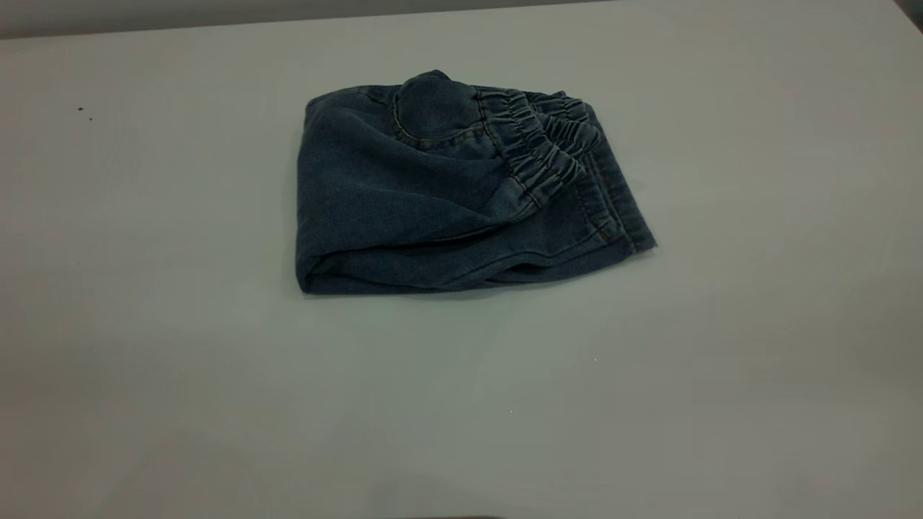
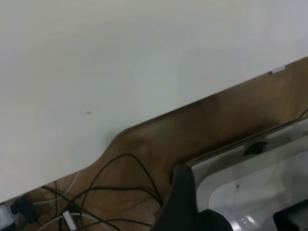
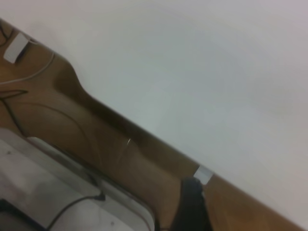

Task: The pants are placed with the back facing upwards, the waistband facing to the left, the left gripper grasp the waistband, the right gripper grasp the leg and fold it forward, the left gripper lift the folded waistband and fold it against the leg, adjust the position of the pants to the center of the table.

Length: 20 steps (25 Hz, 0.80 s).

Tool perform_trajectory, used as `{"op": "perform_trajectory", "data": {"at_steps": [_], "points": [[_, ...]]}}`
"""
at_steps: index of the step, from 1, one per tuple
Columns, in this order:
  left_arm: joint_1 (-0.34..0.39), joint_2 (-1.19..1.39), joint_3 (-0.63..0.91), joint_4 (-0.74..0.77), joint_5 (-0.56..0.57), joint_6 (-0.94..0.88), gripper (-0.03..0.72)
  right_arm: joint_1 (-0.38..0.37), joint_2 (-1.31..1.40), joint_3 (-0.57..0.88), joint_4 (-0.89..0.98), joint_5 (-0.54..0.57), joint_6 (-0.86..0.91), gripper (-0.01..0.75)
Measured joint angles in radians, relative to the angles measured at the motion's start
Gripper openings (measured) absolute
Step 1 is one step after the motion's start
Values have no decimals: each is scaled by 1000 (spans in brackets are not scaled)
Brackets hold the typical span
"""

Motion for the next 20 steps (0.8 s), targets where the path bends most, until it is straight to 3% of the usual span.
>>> {"op": "perform_trajectory", "data": {"at_steps": [20], "points": [[0,-4,49,1,-10,14,590,0,-53,45,0,-4,1,468]]}}
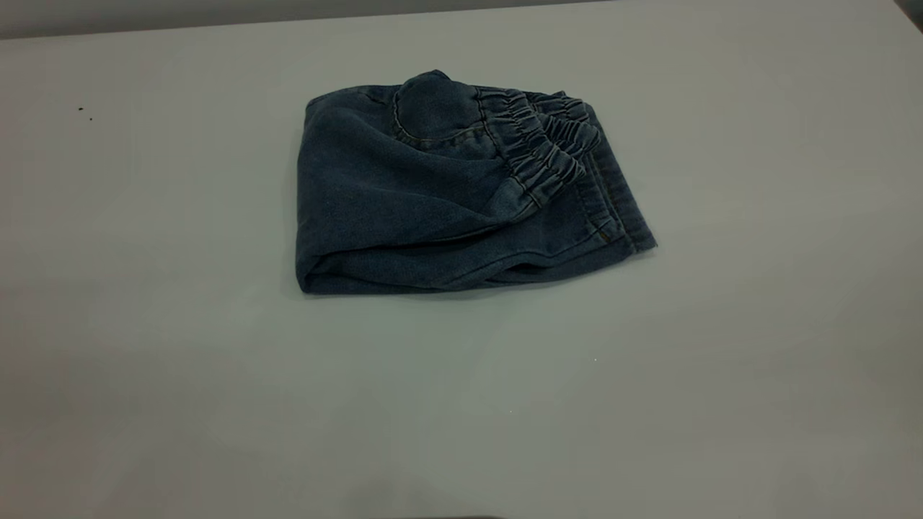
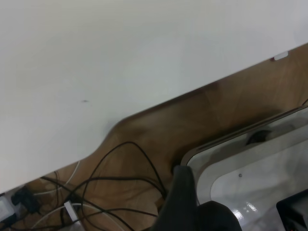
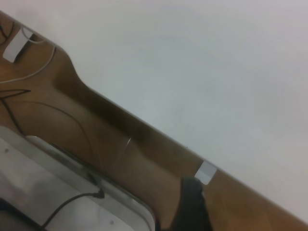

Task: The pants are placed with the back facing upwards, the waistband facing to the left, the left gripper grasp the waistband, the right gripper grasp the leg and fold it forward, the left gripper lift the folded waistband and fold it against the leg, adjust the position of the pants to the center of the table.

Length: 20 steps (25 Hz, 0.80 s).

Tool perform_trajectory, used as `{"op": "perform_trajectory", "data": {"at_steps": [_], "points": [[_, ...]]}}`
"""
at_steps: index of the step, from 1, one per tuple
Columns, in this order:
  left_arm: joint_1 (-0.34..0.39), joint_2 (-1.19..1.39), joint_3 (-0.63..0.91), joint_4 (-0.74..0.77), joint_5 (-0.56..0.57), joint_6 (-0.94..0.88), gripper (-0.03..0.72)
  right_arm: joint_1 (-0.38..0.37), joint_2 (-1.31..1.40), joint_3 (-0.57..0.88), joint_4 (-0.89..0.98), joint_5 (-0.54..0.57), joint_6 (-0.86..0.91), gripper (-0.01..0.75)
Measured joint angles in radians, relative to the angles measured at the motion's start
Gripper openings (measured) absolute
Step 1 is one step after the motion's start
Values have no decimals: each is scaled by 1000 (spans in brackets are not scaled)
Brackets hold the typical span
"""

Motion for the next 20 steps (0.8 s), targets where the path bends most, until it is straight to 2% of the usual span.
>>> {"op": "perform_trajectory", "data": {"at_steps": [7,10,15,17,20], "points": [[0,0,0,-1,0,1,590,-19,0,0,3,0,0,468],[30,0,0,-3,0,1,590,-129,0,0,12,0,0,468],[185,-46,0,-4,0,3,590,-360,-55,0,16,0,0,468],[225,-89,0,-4,1,3,590,-395,-115,0,17,0,0,468],[266,-174,0,-4,5,3,590,-410,-213,0,18,1,0,468]]}}
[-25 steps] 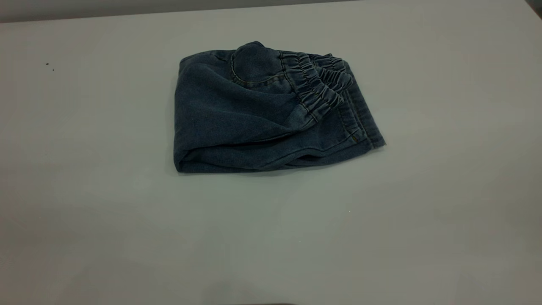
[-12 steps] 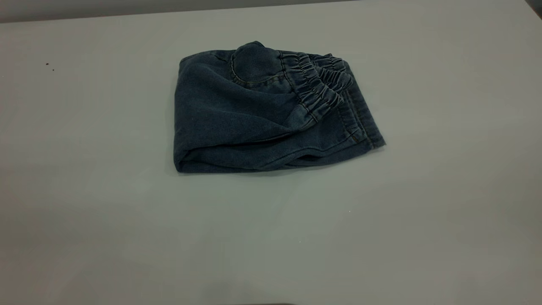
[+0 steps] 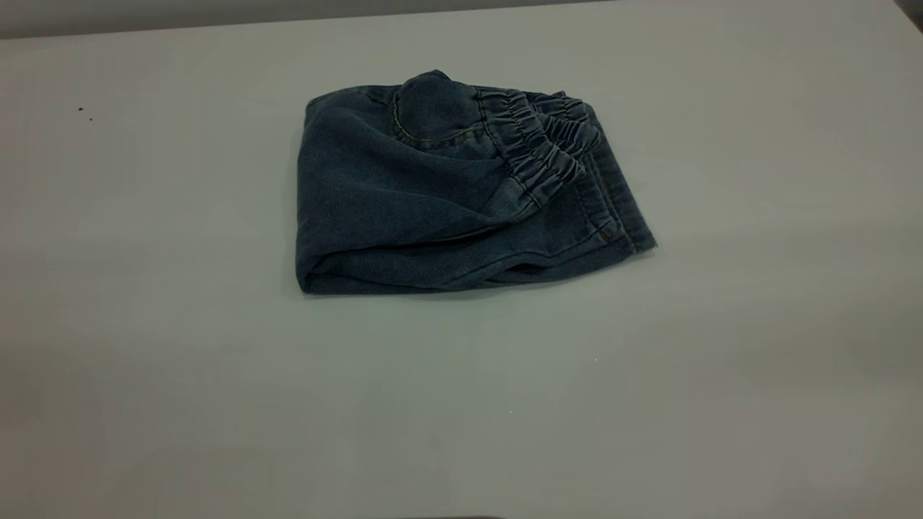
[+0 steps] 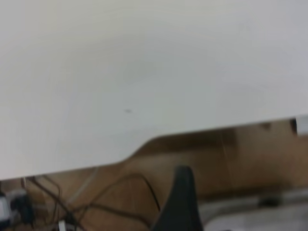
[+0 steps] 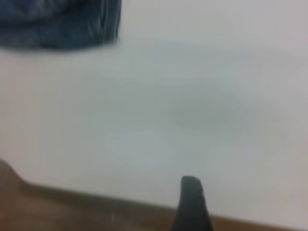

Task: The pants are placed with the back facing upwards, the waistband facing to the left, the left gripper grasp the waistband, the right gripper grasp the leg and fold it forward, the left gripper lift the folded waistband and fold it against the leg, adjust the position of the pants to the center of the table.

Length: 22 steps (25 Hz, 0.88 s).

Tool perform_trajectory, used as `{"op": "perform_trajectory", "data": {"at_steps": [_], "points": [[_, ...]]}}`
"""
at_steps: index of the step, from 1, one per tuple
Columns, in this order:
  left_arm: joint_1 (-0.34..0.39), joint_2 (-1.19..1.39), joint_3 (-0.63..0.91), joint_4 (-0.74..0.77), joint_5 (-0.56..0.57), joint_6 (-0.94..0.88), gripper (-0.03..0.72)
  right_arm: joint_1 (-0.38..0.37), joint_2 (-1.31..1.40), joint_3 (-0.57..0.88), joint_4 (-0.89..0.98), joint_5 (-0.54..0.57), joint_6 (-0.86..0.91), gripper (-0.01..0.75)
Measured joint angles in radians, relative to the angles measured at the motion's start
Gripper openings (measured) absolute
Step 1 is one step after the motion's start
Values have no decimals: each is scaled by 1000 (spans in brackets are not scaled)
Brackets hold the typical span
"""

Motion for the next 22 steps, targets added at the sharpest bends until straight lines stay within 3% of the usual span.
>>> {"op": "perform_trajectory", "data": {"at_steps": [12,22], "points": [[31,-341,0,0,17,0,590,0,-203,0,4,10,0,468],[31,-363,0,0,21,-1,590,0,-206,0,5,10,0,468]]}}
